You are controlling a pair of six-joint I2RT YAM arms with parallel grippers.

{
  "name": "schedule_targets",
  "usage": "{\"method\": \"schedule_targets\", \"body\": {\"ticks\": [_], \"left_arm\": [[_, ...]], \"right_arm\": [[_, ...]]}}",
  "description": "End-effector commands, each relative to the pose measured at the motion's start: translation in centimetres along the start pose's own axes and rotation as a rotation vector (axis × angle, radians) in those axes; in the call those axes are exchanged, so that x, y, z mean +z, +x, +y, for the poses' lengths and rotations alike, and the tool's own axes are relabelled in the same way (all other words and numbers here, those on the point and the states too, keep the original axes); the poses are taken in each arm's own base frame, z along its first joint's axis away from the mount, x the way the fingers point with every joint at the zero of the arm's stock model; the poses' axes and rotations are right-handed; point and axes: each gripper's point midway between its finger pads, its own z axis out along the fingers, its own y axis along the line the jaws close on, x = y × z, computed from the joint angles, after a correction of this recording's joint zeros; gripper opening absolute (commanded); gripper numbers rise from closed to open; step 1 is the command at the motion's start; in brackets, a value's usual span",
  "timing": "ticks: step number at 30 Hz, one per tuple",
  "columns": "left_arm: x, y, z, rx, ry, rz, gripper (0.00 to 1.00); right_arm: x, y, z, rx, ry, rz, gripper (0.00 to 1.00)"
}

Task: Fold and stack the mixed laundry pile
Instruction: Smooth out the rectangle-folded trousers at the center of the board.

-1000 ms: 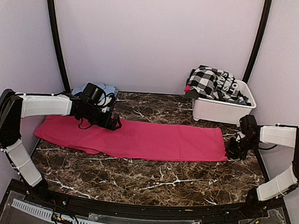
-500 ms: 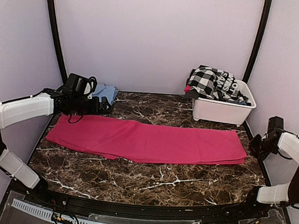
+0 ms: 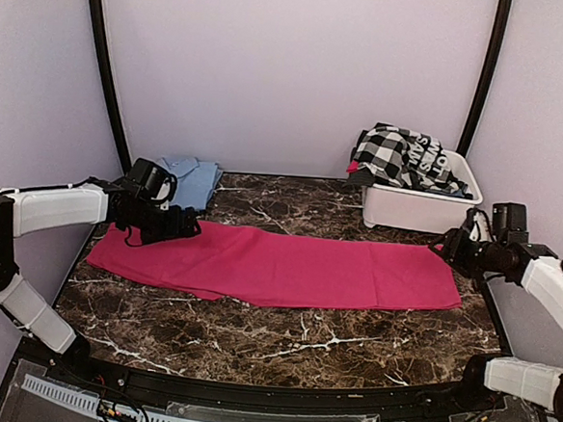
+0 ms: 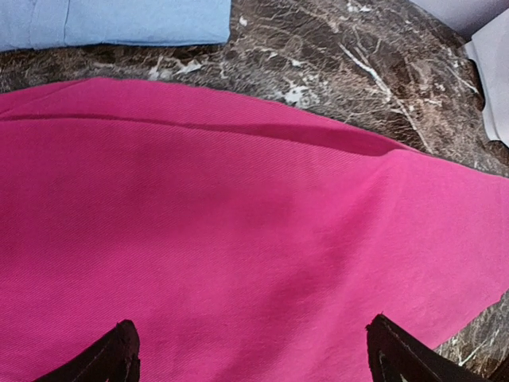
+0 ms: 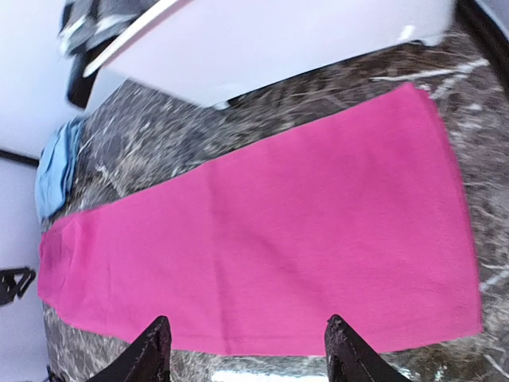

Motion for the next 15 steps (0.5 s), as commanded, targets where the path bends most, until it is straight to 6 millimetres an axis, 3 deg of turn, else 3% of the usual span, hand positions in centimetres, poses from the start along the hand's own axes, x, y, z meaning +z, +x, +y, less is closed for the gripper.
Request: {"method": "schedule_targets", "body": {"ticks": [1, 4, 11, 15], "left_arm": [[0.9, 0.0, 0.9, -0.034, -0.023, 0.049, 0.99], [1.3, -1.3, 2.7, -0.054, -0.082, 0.048, 0.99], [-0.4, -5.3, 6.4, -0.212, -0.062, 0.003, 0.98], [0.4, -4.7, 8.0, -0.301, -0.077, 0.022, 0.97]], "right_arm": [[2.4, 0.2, 6.7, -0.229, -0.124, 0.039, 0.59], [5.1, 1.7, 10.7, -0.359, -0.16, 0.115, 0.57], [11.5, 5.0, 19.9, -0.601, -0.313, 0.253, 0.55], [15.8, 8.3, 23.5, -0.705, -0.345, 0.351, 0.53]]}}
